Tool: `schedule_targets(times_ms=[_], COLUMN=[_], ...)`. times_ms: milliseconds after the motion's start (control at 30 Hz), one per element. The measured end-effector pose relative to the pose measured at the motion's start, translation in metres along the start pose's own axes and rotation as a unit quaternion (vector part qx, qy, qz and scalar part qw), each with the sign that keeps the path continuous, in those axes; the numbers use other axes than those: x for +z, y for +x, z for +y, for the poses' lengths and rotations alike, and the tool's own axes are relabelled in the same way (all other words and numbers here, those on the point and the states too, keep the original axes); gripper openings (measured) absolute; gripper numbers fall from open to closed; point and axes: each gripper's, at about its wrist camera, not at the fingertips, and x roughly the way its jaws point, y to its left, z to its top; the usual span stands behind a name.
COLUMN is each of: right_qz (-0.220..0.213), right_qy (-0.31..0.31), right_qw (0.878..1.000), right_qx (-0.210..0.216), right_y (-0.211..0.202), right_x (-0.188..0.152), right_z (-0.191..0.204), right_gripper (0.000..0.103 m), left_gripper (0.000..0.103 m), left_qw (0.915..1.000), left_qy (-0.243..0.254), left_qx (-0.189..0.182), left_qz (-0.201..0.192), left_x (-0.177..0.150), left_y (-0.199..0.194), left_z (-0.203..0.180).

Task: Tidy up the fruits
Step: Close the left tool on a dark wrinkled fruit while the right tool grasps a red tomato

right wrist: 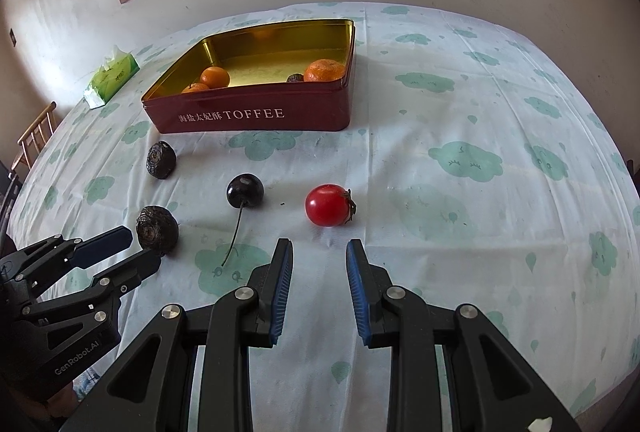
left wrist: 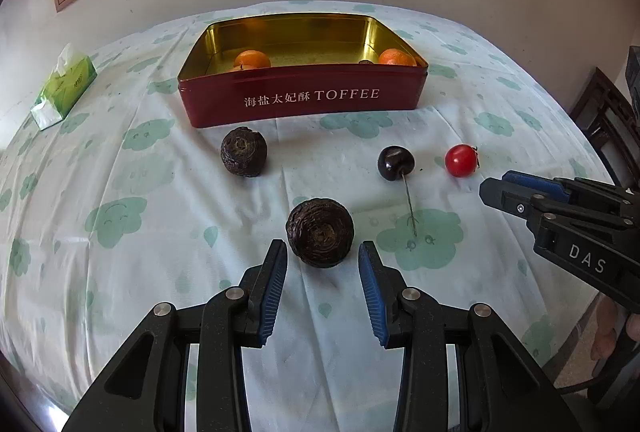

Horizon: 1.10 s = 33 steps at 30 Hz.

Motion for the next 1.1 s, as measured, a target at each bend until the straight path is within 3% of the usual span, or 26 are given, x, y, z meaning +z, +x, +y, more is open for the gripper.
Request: schedule_targets(times_ms=[367,1100], right_qz=[0.011,0.023], right_qy=[-0.006,-0.014], right_qw=[1.000,1.000], right_qx=[-0.005,-0.011], right_y=[0.009,0.028], right_x=[-0.002,0.004], right_z=[0.000,-0.002], right_gripper=[0.026,0.026], left_gripper=[0.039,0.038], left_qw=[0.9997,0.9998], left_qy=[0.015,0.016], left_qx=[0.017,0.008], left_qz=[-0.011,-0.004], left_x=[0.006,0.004], left_y=[0.013,0.024], left_z=[-0.005,-0.005])
